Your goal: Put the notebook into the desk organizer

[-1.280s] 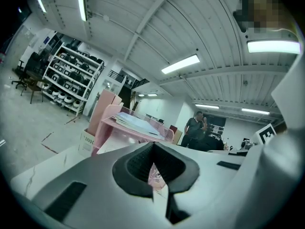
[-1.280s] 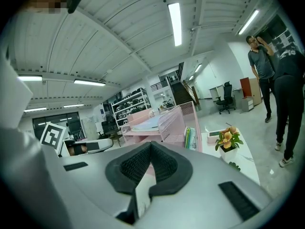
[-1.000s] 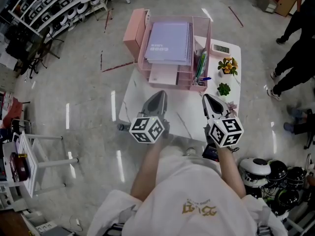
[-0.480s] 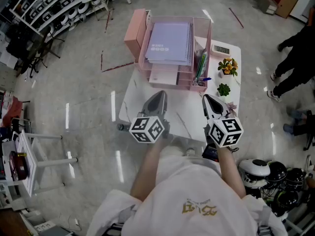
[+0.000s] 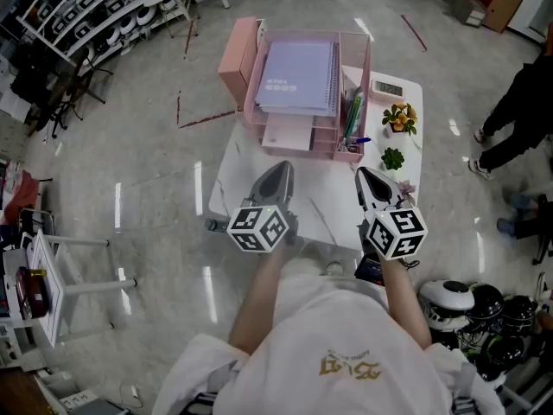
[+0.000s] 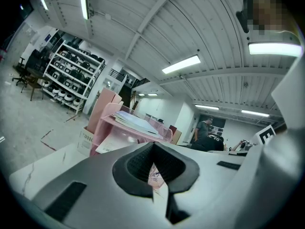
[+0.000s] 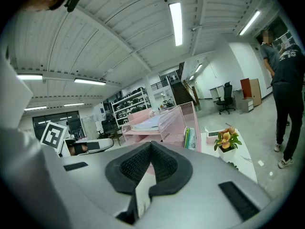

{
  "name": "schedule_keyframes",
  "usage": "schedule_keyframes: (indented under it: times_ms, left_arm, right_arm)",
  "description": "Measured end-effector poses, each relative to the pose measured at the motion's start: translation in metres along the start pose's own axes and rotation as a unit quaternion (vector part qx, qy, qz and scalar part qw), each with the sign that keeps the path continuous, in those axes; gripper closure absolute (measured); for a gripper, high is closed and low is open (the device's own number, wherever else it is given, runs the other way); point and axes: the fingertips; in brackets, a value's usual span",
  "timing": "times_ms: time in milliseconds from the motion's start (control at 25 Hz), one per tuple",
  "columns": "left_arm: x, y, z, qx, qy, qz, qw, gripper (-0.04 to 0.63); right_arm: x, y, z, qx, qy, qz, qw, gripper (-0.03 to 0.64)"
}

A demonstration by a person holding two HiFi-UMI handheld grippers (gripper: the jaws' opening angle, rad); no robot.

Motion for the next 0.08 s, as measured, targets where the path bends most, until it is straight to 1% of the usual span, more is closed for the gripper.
schedule_keyframes:
  times_ms: [80]
  left_arm:
    - [-0.0007,-0.0011,-0.0008,-0.001,0.000,0.000,1.0000,0.578]
  right_arm:
    - [-0.0004,0.0000,-0.0012,0.000,0.000,0.000,1.000,0.609]
Point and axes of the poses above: the fingertips, and each gripper's own axes: y forward along the fingers, z to its right, x out of its underside, and after that the axes turned 9 degrees about z, right-handed
